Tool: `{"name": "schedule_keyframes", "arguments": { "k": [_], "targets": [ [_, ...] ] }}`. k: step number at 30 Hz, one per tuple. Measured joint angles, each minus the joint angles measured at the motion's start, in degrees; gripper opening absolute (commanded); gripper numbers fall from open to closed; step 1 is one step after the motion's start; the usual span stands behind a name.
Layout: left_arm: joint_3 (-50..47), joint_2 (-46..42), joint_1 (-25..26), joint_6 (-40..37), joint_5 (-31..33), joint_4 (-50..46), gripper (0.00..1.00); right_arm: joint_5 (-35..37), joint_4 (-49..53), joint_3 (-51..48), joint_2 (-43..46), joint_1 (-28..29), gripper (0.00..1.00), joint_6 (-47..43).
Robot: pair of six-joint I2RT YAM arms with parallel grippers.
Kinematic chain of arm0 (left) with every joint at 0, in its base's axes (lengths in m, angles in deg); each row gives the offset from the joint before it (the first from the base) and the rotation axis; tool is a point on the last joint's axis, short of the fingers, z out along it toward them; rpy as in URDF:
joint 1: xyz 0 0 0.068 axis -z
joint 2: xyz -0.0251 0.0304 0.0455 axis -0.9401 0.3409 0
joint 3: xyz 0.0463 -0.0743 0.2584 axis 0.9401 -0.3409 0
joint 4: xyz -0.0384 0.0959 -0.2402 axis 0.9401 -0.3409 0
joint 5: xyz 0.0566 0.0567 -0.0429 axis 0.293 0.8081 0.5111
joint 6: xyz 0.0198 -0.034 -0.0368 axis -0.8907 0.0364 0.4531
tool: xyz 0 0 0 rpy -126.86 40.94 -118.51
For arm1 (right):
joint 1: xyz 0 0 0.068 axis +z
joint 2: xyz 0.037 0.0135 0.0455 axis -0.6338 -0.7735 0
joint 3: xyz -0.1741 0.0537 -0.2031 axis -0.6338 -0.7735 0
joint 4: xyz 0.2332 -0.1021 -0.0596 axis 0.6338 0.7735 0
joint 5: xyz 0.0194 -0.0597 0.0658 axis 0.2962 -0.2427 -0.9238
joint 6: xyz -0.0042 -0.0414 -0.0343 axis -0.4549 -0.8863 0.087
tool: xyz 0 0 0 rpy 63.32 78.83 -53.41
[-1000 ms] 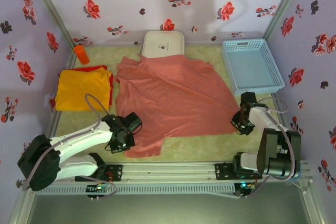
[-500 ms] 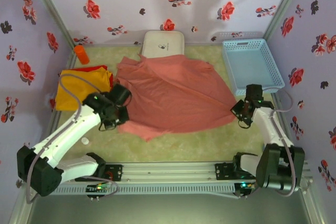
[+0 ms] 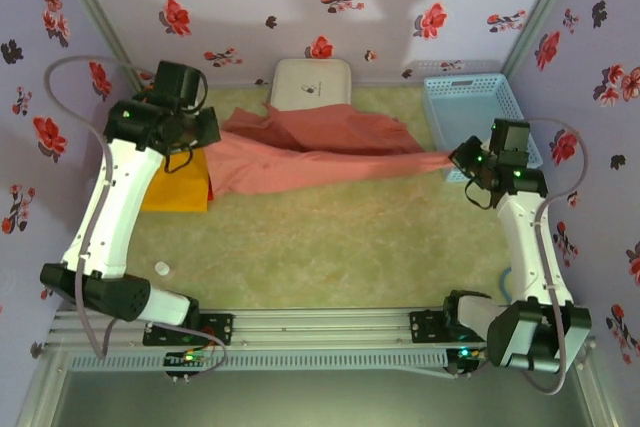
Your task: Fold and stack the t-shirts
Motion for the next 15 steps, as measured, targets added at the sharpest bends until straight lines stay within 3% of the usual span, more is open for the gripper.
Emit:
{"name": "schedule_keyframes", "arguments": {
  "k": [8,15],
  "targets": [
    [17.57,7.58,-0.35,-5.81,-0.02,-3.98,0.00,-1.90,-1.66,8.26,-4.42,1.18,0.00,-0.07],
    [31.23,8.22,-0.57,-11.02,0.76,-6.51,0.00,-2.10,-5.42,14.91,-3.69,4.07,0.00,-1.27]
  ]
}}
